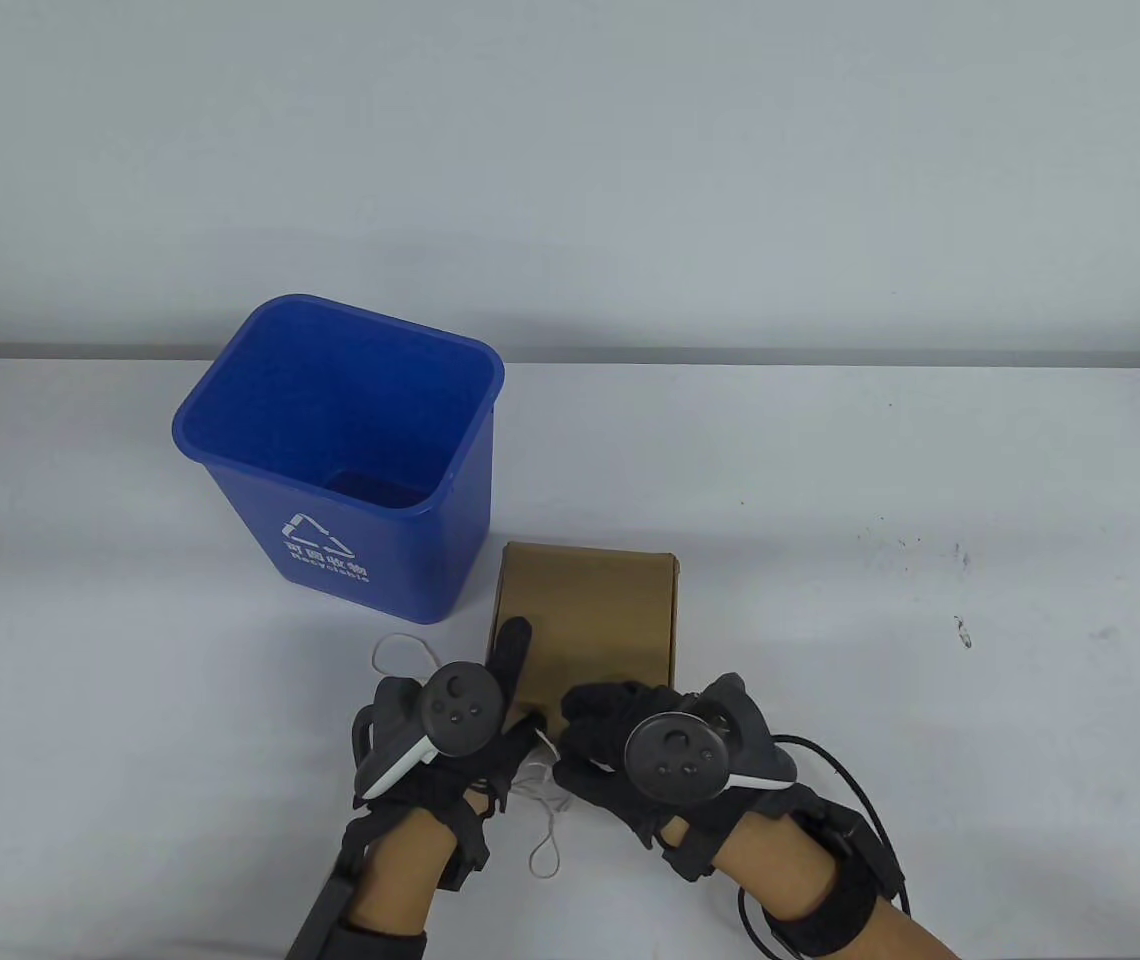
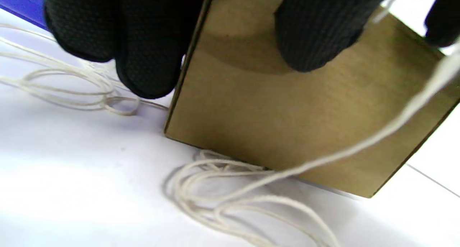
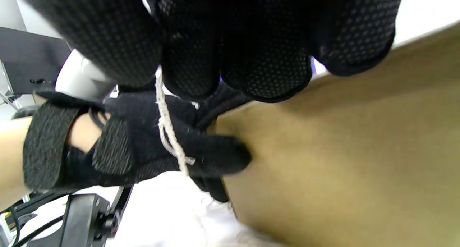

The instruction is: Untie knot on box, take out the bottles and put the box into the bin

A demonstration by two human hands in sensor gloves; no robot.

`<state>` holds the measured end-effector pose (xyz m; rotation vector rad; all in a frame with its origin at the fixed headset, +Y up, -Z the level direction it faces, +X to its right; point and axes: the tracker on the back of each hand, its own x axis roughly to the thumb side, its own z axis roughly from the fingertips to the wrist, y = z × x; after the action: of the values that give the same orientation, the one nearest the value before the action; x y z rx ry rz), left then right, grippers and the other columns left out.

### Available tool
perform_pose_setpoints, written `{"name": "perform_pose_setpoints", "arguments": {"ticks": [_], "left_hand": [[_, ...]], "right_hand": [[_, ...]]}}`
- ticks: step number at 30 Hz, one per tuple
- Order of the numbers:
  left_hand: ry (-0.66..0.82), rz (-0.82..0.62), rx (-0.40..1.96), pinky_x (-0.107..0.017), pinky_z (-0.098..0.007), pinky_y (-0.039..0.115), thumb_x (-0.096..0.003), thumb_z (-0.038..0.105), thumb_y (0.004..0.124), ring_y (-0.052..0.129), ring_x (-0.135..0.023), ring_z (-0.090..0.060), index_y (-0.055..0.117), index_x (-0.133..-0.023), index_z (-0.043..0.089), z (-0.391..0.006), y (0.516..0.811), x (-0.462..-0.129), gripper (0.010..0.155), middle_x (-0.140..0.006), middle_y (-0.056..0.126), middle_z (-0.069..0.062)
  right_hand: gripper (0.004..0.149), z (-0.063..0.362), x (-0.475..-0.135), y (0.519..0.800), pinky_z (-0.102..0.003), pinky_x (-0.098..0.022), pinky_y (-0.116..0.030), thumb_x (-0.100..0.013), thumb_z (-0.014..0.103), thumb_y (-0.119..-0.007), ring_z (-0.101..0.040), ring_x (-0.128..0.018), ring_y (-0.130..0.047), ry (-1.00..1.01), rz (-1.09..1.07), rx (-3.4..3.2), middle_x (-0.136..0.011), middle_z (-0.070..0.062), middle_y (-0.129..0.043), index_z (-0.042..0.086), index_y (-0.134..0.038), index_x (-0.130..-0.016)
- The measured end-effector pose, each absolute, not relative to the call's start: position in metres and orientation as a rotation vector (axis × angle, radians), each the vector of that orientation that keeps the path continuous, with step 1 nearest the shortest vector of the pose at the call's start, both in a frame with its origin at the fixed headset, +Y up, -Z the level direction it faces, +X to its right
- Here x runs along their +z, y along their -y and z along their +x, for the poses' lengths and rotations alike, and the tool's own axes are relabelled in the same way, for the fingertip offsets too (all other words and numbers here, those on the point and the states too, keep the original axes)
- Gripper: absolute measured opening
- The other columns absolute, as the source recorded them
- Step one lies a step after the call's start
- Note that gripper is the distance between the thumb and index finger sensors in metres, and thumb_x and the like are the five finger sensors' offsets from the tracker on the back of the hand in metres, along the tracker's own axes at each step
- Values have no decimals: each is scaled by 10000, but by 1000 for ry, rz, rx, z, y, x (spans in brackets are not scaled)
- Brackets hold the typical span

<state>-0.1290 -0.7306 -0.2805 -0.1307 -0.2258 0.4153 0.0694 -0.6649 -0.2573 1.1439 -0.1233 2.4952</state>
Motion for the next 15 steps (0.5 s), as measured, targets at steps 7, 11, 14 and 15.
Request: {"name": "perform_pose_setpoints", "arguments": {"ticks": [7, 11, 14, 15], "left_hand": [[226, -134, 414, -598, -618, 733, -490, 487, 777, 912, -734, -421, 86, -1074, 373, -130, 730, -281, 912, -963, 616, -264], [228, -137, 414, -599, -619, 731, -490, 484, 779, 910, -737, -422, 88, -1074, 373, -130, 730, -280, 912, -966, 615, -264], [228, -143, 411, -603, -623, 726, -491, 480, 781, 905, -745, -426, 92, -1075, 369, -130, 729, -280, 911, -973, 608, -270], [228, -142, 404, -607, -627, 719, -489, 481, 784, 896, -756, -428, 95, -1077, 363, -130, 727, -278, 913, -991, 591, -264]], "right_hand": [[609, 80, -262, 659, -551, -579, -659, -426, 473, -871, -351, -838, -740, 147, 1171, 2554, -1028, -121, -580, 214, -708, -953], [598, 85, -272, 669, -689, -638, -486, -486, 470, -734, -481, -971, -535, 89, 1103, 2521, -1098, -143, -485, 217, -631, -1018], [703, 86, -282, 684, -739, -638, -372, -495, 484, -694, -539, -1004, -359, -43, 1042, 2541, -1135, -157, -308, 169, -459, -1078], [733, 87, -286, 692, -732, -643, -315, -498, 491, -681, -543, -1005, -291, -93, 1029, 2572, -1133, -162, -233, 165, -394, -1088]]}}
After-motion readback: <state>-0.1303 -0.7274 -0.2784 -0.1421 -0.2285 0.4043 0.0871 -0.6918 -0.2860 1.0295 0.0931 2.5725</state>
